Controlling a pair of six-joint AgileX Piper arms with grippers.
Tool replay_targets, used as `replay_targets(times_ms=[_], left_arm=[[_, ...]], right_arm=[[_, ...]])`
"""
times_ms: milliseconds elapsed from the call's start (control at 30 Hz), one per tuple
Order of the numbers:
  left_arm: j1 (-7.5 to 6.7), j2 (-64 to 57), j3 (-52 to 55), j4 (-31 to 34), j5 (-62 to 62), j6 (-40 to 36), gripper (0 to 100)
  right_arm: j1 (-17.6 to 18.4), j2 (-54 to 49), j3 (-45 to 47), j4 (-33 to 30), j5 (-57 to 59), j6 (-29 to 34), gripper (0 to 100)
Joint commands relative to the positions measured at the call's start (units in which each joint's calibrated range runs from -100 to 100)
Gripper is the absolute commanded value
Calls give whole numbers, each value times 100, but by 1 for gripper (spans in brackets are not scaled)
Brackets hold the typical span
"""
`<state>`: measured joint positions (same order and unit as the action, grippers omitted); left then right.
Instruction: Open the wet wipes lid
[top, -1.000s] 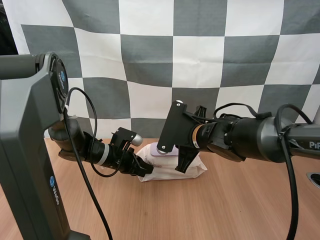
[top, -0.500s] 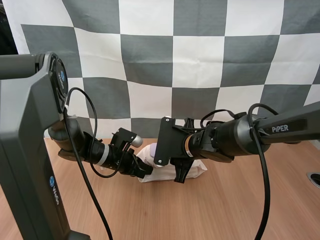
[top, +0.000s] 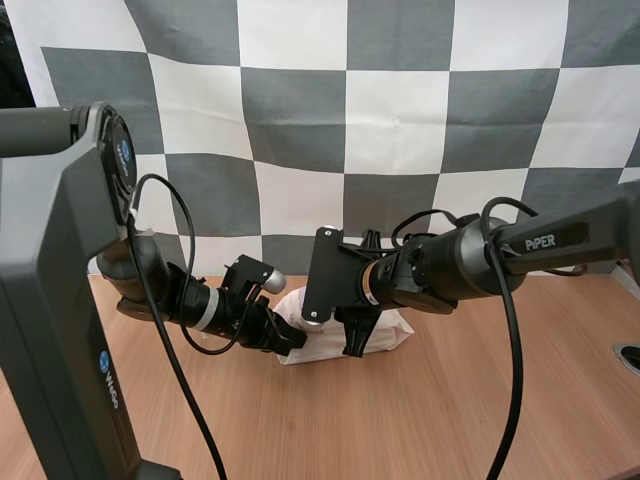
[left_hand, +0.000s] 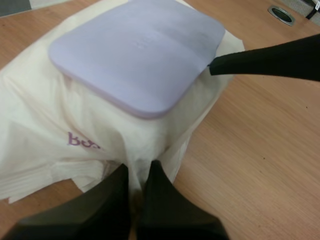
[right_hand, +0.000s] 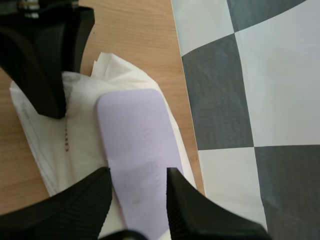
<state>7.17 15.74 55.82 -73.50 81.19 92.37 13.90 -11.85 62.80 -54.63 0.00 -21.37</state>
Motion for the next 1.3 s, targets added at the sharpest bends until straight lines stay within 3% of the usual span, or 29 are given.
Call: replay_targets(times_ms=[0,167,400,433,900,1267], left_arm=[[0,-5,4,3,-17,95,0],[0,-5,4,3,-49,95,0],[0,-5,4,3,-49,95,0],[0,-5,4,3,-49,95,0],[0,-5,4,45,-12,95,0],[0,-5,4,67,275,95,0]], right_arm=[[2,38,-1,-8,0,7,60],[2,68,-1,-8,-51,7,52],[2,68,-1,-8,-119,7,2],[2,68,-1,-8,-119,7,0],[2,80,-18,48,-468,7,0],[2,367,-559,293,-240,7,0]])
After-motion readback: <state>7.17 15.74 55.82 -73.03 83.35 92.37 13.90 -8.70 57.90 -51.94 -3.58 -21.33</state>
